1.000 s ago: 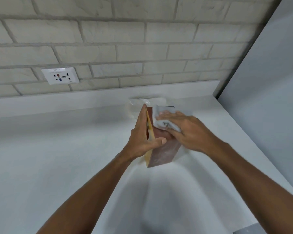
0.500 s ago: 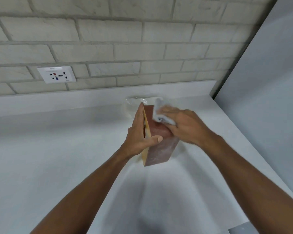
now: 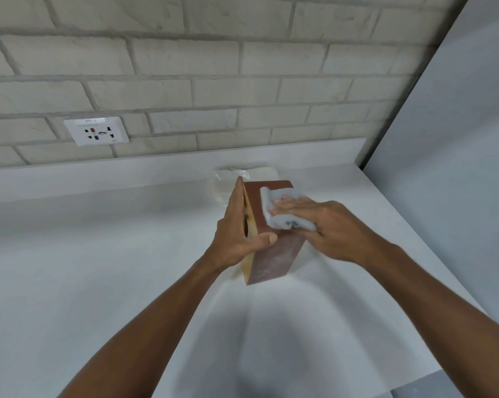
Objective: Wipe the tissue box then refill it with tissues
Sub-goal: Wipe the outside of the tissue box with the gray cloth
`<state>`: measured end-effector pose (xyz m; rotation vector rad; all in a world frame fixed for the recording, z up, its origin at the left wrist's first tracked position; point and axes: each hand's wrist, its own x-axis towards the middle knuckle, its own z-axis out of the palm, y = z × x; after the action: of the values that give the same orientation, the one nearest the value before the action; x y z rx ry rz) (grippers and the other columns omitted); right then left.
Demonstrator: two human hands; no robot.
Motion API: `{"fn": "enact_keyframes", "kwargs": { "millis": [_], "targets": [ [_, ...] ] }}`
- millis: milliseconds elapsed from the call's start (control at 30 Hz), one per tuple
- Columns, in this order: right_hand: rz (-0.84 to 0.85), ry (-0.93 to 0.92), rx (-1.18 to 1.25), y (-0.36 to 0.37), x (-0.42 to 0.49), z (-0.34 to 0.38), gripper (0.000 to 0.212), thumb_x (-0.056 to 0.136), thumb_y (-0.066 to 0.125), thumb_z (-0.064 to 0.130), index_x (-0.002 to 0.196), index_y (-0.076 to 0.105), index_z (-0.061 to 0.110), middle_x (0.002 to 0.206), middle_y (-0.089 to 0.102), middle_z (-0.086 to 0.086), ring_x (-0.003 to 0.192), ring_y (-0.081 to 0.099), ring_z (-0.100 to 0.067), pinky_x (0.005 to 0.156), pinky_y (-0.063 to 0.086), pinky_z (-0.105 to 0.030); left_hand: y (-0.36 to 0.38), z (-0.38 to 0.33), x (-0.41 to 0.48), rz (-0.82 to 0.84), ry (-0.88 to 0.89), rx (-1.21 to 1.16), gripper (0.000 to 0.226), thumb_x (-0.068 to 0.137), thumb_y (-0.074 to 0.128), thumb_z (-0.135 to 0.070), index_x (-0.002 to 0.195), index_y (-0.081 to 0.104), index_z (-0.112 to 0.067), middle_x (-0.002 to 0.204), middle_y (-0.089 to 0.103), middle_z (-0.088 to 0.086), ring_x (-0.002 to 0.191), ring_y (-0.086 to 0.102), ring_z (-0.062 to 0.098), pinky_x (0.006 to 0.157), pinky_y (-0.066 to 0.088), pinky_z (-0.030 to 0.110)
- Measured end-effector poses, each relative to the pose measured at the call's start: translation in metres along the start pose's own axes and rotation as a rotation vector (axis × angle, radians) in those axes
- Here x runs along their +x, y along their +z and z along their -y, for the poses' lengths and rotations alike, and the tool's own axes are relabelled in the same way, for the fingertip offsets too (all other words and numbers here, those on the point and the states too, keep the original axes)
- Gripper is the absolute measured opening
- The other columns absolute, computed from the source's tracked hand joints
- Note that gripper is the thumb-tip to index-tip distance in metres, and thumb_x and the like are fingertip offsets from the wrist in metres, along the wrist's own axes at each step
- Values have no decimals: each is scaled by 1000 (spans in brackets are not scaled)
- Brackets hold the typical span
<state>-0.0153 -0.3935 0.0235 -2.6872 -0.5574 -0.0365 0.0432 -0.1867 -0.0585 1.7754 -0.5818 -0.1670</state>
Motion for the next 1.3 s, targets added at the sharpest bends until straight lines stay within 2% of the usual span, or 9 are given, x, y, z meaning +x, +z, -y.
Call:
{"fn": "enact_keyframes", "kwargs": {
  "millis": [100,233,333,500,667,833,967,1133,1300],
  "targets": [
    [-41,124,-58,-1,-2,-5,42,102,45,30,144,46,33,151,36,15,139,26,1,117,17,-17,-1,0,0,5,8,12,130,66,77,-75,161,-9,-52,164,26,-26,148,35,-2,122,35,41],
    [-4,-69,16,14,-13,4,49,97,34,35,143,50,26,151,39,12,142,28,2,119,24,-23,-1,4,1,21,23,22,133,66,77,-75,163,-8,-45,165,15,-34,150,27,-9,123,31,36],
    [-101,85,-27,7,-3,-14,45,99,40,30,144,48,30,152,42,9,143,35,-7,117,32,-39,-2,6,2,9,22,5,133,61,76,-84,160,-7,-52,163,23,-29,147,31,-9,123,31,38],
    [-52,-121,19,25,-7,19,45,96,46,17,140,54,14,149,44,3,140,29,0,120,19,-22,1,8,3,-16,42,27,137,60,86,-70,159,-6,-50,171,15,-20,153,29,-1,125,34,43],
    [-79,94,-34,6,4,-1,48,98,42,38,145,46,28,154,39,9,144,32,-7,116,32,-36,-1,9,2,-15,48,12,135,61,80,-81,161,-4,-47,167,29,-19,150,36,3,122,35,39],
    [13,-193,-10,24,-10,13,47,98,46,15,146,47,19,154,40,3,146,27,-7,122,18,-28,-2,11,5,17,57,50,138,60,84,-75,160,-5,-44,170,17,-20,150,28,-8,121,31,24],
    [-147,-52,-4,7,-20,-20,48,97,49,19,145,46,25,152,42,7,145,29,-2,118,27,-34,-2,10,2,-6,60,17,139,61,81,-78,165,-2,-39,169,27,-16,153,31,3,123,31,36],
    [-199,-201,-18,49,-20,15,51,93,53,7,143,50,14,152,43,-1,147,30,-13,123,17,-35,3,6,4,-14,109,5,133,61,82,-77,158,0,-40,160,10,-47,150,19,-15,120,28,14],
    [-410,-87,-21,46,-32,-14,49,94,47,9,143,48,13,150,46,-2,146,33,-16,117,30,-48,3,6,3,-40,78,0,132,64,78,-79,163,2,-39,166,31,-12,150,37,4,121,37,29]
  ]
}}
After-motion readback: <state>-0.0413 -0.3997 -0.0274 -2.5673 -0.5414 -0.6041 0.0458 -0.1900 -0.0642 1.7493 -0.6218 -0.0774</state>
